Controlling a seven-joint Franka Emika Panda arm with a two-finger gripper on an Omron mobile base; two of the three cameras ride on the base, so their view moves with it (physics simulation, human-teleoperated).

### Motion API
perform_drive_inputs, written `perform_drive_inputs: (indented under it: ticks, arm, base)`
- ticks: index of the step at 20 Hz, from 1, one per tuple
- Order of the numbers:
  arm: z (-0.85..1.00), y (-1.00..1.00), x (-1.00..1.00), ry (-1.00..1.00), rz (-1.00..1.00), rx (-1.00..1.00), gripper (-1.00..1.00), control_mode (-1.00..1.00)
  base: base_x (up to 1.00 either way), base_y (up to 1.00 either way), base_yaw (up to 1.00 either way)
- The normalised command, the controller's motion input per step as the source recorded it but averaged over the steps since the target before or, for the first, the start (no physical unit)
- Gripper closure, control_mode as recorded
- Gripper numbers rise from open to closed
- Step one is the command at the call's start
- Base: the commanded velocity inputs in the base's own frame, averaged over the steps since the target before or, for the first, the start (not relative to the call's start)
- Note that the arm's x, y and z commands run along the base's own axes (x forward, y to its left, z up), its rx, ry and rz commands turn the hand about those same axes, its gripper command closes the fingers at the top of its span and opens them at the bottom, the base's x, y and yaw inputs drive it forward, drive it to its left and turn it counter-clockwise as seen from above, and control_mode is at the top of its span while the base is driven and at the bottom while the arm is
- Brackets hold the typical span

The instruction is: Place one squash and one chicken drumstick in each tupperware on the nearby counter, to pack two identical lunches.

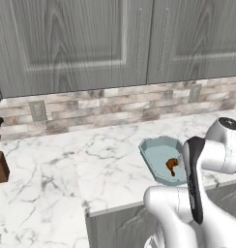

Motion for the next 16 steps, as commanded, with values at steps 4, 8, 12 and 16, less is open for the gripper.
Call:
perform_drive_inputs:
  ticks: [4,8,12,16]
  arm:
    - [0.47,-0.01,-1.00,-0.13,0.00,-0.02,-1.00,-1.00]
    - [0.12,-0.02,-0.25,-0.01,0.00,0.00,-1.00,1.00]
    - [0.00,0.00,0.00,0.00,0.00,0.00,-1.00,1.00]
    - [0.00,0.00,0.00,0.00,0.00,0.00,-1.00,1.00]
  base:
    - [0.00,0.00,0.00]
    - [-0.75,-0.24,0.00]
    - [-0.77,-0.82,0.00]
    - [-0.34,-1.00,0.00]
